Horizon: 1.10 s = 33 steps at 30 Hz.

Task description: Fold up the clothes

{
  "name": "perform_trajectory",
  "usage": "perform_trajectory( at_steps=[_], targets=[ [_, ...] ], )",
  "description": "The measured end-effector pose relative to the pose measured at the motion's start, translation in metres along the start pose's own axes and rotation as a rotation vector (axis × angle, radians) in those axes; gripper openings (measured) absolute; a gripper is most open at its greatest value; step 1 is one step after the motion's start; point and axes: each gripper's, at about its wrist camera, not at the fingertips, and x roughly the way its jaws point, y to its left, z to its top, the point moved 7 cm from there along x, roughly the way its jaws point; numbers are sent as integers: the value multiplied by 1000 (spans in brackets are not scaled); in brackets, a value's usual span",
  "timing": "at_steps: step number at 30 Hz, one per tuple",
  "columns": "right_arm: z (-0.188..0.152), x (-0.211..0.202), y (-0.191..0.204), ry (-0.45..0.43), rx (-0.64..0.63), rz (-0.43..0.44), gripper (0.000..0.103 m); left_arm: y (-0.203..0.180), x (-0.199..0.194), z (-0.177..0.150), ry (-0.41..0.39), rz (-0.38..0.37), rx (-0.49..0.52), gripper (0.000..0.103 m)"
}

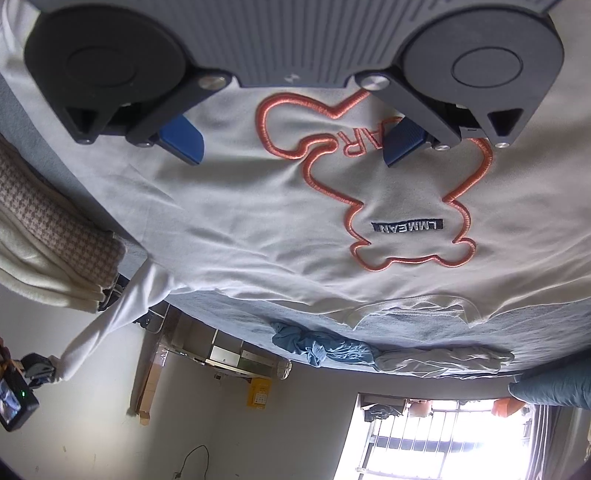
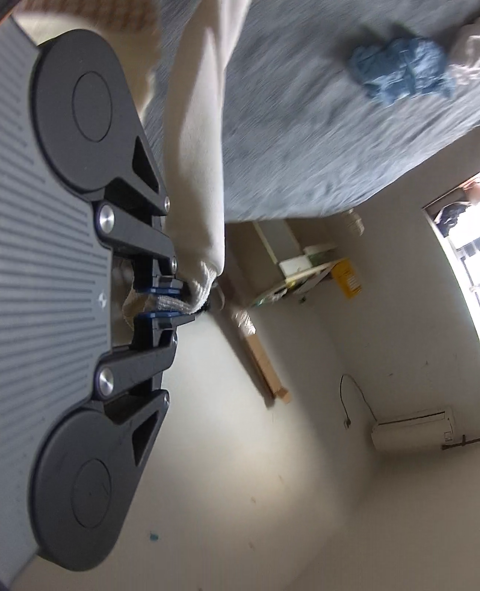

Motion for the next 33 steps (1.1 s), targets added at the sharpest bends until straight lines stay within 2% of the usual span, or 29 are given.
perform_trajectory(
  at_steps=[4, 7, 14, 19, 21, 23, 26, 29, 33],
  targets=[
    [-10, 2, 0, -38, -33, -3, 7, 0, 0, 0, -1, 0, 0, 103],
    [-22, -8, -1, -62, -17, 75, 7, 0, 0, 0, -1, -1, 0, 103],
    [-72, -21, 6, -4, 48, 322, 8, -1, 0, 0, 1, 3, 5, 103],
    [-93, -36, 4, 4, 96, 408, 11, -1, 0, 0, 1, 6, 9, 103],
    [-100, -41, 2, 23, 112, 434, 17, -1, 0, 0, 1, 6, 9, 103],
    [-106, -46, -2, 40, 146, 464, 19, 0, 0, 0, 1, 5, 8, 103],
    [-114, -52, -18, 67, 282, 547, 21, -1, 0, 0, 1, 4, 8, 103],
    [-120, -49, -39, 103, 484, 626, 27, -1, 0, 0, 0, 5, 8, 103],
    [-128, -28, -63, 202, 884, 740, 44, -1, 0, 0, 1, 8, 11, 103]
  ],
)
